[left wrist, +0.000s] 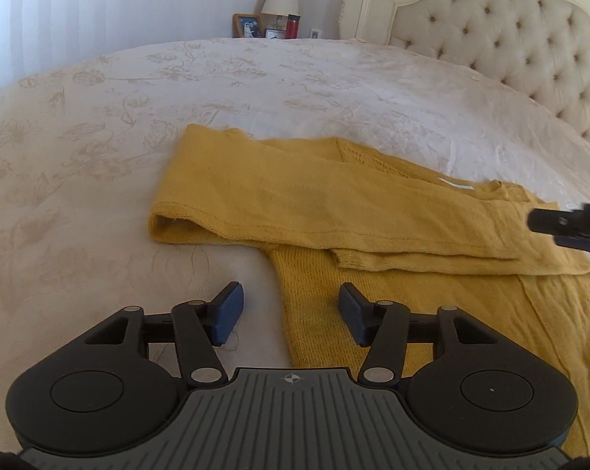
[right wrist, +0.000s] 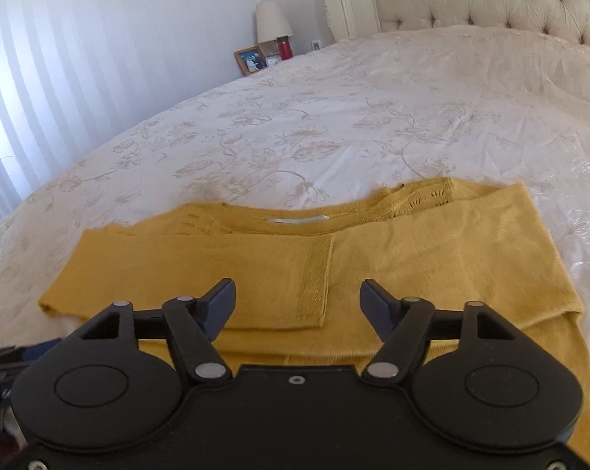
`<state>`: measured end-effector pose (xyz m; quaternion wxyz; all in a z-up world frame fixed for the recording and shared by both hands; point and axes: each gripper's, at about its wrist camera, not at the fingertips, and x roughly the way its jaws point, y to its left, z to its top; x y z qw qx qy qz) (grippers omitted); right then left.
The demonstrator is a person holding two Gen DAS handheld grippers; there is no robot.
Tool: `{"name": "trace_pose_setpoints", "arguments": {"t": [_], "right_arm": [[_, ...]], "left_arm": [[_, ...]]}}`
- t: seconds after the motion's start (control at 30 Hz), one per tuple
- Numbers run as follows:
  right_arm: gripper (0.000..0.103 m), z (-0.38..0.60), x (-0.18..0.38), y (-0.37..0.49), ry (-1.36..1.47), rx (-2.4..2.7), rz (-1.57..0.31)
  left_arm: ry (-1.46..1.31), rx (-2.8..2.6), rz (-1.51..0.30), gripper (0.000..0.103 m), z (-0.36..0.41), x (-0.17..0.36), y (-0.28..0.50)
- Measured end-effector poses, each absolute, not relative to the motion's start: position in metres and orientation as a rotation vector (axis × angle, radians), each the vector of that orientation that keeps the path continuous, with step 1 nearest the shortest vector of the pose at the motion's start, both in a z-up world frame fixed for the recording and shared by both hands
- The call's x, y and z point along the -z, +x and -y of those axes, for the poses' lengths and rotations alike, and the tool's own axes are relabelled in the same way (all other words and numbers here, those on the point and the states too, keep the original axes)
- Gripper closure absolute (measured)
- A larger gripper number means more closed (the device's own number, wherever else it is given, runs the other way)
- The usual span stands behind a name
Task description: Fold small clothes
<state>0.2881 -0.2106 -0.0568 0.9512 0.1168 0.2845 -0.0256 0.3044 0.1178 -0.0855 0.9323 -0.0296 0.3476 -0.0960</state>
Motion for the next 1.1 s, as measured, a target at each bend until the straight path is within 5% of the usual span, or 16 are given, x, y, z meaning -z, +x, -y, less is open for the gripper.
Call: {"name": "trace_pose_setpoints", "arguments": {"t": [0.33, 0.43, 0.47, 0.5, 0.83, 1.1], "right_arm": [[0.039, 0.216, 0.081, 0.323, 0.331, 0.067, -0.659], [0.065, 0.210, 0.080, 0.327, 0.350, 0.029, -0.665], [0.087, 0.209, 0.080, 0.328, 0.367, 0.006, -0.669], [0.089, 0.210, 0.078, 0.328, 0.393, -0.016, -0.671], [0.090, 0.245, -0.017, 0.296, 0.284, 0.046, -0.526], [0.090, 0.311, -0.003, 0.301, 0.223, 0.254, -0.605]], "left_arm": [[-0.099, 0.177, -0.702, 0.047, -0.121, 0.089, 0.312], [-0.103, 0.172, -0.699, 0.047, -0.122, 0.090, 0.313], [-0.104, 0.172, -0.698, 0.047, -0.122, 0.090, 0.312], [-0.102, 0.172, -0.697, 0.047, -0.122, 0.090, 0.312], [-0.103, 0.145, -0.680, 0.047, -0.129, 0.087, 0.317], [-0.080, 0.134, -0.680, 0.047, -0.129, 0.088, 0.319]]}}
